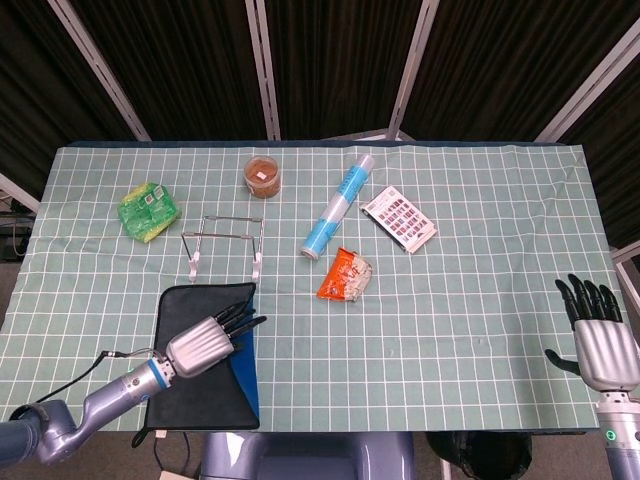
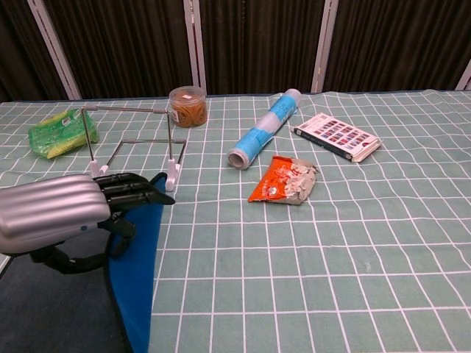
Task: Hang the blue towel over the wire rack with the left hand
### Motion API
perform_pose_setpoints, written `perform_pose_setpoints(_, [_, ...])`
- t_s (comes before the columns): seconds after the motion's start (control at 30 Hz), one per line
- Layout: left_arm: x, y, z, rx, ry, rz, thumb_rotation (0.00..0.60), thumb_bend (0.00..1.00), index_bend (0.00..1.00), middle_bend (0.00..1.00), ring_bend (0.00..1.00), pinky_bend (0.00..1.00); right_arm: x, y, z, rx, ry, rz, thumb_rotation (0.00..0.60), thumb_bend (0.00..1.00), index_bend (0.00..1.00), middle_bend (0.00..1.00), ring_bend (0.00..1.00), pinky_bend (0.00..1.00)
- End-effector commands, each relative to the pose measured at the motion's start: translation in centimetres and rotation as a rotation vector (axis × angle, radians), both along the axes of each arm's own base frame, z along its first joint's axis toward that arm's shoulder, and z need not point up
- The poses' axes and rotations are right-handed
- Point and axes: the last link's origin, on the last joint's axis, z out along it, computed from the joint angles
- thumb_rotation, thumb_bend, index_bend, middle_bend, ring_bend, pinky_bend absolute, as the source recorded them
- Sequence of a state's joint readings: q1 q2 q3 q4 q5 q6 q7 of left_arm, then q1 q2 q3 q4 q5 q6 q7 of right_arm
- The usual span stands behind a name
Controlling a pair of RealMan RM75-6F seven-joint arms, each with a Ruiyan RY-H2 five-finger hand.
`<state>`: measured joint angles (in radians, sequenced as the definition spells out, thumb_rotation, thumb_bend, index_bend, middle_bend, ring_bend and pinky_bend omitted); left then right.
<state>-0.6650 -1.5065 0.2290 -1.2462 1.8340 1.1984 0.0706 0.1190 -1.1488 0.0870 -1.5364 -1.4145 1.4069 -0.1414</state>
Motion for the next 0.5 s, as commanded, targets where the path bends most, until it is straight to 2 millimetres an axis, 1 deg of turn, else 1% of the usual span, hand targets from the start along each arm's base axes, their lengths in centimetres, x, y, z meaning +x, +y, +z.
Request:
perform_pose_setpoints(0.03, [-1.4, -0.5, 1.0, 0.004, 0.003, 0.012, 0.6, 0.54, 0.67, 0.0, 0.0, 0.0, 0.1, 0.0, -0.1, 0.003, 0.001, 0.004, 0.6, 0.0, 0.0, 0.0, 0.0, 0.0])
perform_pose_setpoints(0.27, [-4.2, -1.3, 2.7, 0.023, 0.029, 0.048, 0.6, 0.55, 0.68, 0.0, 0.0, 0.0, 0.5, 0.2, -0.5, 0.011, 0.008, 0.017, 0.6, 0.0, 0.0, 0.0, 0.0, 0.0])
perform_pose_setpoints(0.5, [-6.2, -1.5, 3.6, 0.026, 0.031, 0.095, 0.6, 0.55, 0.68, 0.0, 0.0, 0.0, 0.7, 0.2, -0.5, 0.012, 0.012, 0.022, 0.6, 0.0, 0.0, 0.0, 0.0, 0.0])
